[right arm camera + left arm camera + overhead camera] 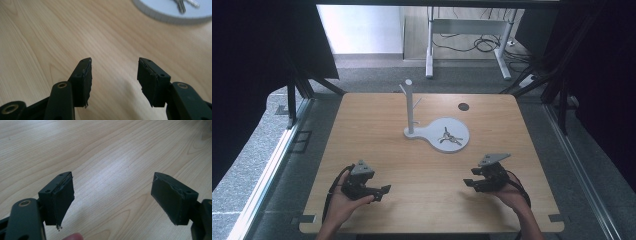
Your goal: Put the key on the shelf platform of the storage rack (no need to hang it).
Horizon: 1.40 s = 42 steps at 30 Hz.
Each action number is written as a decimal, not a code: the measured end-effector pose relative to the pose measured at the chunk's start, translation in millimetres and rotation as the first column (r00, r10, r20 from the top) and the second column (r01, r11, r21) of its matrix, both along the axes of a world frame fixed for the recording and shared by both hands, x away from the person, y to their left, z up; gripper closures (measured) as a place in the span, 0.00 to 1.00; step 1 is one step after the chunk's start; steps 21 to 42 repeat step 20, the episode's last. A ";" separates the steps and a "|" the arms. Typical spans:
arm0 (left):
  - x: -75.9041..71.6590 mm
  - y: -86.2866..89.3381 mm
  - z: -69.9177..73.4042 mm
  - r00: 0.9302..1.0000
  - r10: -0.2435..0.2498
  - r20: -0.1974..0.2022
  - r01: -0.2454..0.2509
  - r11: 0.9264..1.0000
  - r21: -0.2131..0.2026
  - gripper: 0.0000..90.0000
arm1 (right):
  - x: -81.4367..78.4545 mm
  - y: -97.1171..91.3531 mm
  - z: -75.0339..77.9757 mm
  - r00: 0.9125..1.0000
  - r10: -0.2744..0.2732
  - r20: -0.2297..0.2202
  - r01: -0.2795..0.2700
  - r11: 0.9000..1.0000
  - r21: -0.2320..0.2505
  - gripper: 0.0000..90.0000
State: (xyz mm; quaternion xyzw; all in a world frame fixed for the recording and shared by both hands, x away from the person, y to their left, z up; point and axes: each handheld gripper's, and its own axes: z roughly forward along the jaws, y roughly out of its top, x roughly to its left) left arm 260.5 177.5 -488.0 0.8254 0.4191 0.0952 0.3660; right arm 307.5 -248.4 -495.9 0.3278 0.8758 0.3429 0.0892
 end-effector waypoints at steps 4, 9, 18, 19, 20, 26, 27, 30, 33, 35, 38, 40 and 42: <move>0.0 0.2 0.0 1.000 0.003 -0.002 -0.003 1.000 -0.003 0.21 | -3.3 -10.1 -11.7 0.999 -0.020 -0.026 0.020 1.000 -0.004 0.51; -0.1 -0.5 -0.4 1.000 0.002 -0.006 -0.002 1.000 -0.002 0.21 | -3.6 -11.7 -15.2 0.999 -0.022 -0.024 0.022 1.000 0.001 0.51; 0.4 0.2 -0.7 1.000 0.005 -0.005 -0.005 1.000 -0.001 0.21 | -3.9 -12.5 -16.1 1.000 -0.028 0.006 0.028 1.000 0.001 0.49; 0.6 0.2 -0.8 1.000 0.005 -0.005 -0.005 1.000 -0.001 0.21 | -3.6 -13.4 -16.1 0.999 -0.040 0.013 0.040 0.999 0.001 0.49; 0.7 0.1 -0.8 1.000 0.006 -0.005 -0.006 1.000 0.000 0.21 | -3.3 -14.4 -16.0 0.999 -0.049 0.013 0.049 0.999 0.004 0.48; 0.7 0.1 -0.8 1.000 0.006 -0.005 -0.006 1.000 0.000 0.21 | -3.3 -14.4 -16.0 0.999 -0.049 0.013 0.049 0.999 0.004 0.48; 0.7 0.1 -0.8 1.000 0.006 -0.005 -0.006 1.000 0.000 0.21 | -3.3 -14.4 -16.0 0.999 -0.049 0.013 0.049 0.999 0.004 0.48; 0.7 0.1 -0.8 1.000 0.006 -0.005 -0.006 1.000 0.000 0.21 | -3.3 -14.4 -16.0 0.999 -0.049 0.013 0.049 0.999 0.004 0.48; 0.7 0.1 -0.8 1.000 0.006 -0.005 -0.006 1.000 0.000 0.21 | -3.3 -14.4 -16.0 0.999 -0.049 0.013 0.049 0.999 0.004 0.48; 0.7 0.1 -0.8 1.000 0.006 -0.005 -0.006 1.000 0.000 0.21 | -3.3 -14.4 -16.0 0.999 -0.049 0.013 0.049 0.999 0.004 0.48; 0.7 0.1 -0.8 1.000 0.006 -0.005 -0.006 1.000 0.000 0.21 | -3.3 -14.4 -16.0 0.999 -0.049 0.013 0.049 0.999 0.004 0.48; 0.7 0.1 -0.8 1.000 0.006 -0.005 -0.006 1.000 0.000 0.21 | -3.3 -14.4 -16.0 0.999 -0.049 0.013 0.049 0.999 0.004 0.48; 0.7 0.1 -0.8 1.000 0.006 -0.005 -0.006 1.000 0.000 0.21 | -3.3 -14.4 -16.0 0.999 -0.049 0.013 0.049 0.999 0.004 0.48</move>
